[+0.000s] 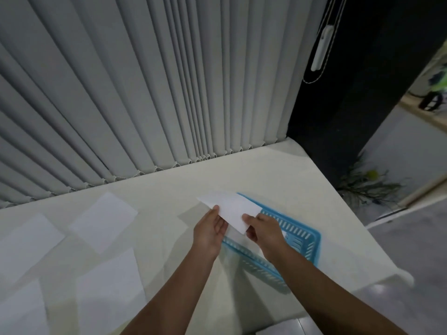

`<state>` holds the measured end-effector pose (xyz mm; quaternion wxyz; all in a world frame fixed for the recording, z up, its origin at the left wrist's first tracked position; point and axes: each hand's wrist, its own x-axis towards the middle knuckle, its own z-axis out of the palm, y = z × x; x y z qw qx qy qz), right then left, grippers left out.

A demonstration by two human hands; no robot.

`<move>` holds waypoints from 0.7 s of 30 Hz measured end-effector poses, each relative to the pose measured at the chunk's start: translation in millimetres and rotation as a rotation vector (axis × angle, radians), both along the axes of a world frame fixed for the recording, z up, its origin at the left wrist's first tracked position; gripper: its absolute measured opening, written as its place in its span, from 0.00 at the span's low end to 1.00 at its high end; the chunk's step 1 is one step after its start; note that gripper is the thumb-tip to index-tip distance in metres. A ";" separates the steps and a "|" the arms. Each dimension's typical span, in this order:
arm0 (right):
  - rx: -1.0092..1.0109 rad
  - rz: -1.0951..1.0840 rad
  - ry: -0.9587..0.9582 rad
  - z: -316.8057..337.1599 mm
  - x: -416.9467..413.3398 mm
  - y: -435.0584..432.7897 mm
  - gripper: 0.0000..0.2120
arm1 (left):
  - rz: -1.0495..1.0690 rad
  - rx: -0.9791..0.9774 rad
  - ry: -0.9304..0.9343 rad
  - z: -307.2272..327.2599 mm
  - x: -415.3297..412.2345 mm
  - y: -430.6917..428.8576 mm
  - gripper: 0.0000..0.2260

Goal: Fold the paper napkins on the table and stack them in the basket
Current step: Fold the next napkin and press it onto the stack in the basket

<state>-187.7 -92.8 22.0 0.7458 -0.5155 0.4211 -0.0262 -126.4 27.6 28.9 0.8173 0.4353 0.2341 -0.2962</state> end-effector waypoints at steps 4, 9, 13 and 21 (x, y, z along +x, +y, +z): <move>-0.188 0.017 0.096 -4.7 -23.4 -18.6 0.14 | -0.016 0.057 0.051 -7.3 7.0 -2.4 0.04; -0.355 0.070 0.187 -15.6 -48.5 -36.2 0.15 | -0.112 0.128 0.048 -11.7 21.1 3.9 0.04; -0.374 0.091 0.226 -23.8 -67.4 -43.2 0.09 | -0.312 0.540 -0.211 -20.2 28.1 13.8 0.05; -0.351 -0.073 0.292 -31.8 -83.0 -42.5 0.07 | -0.762 1.177 -0.939 -37.3 34.8 2.6 0.14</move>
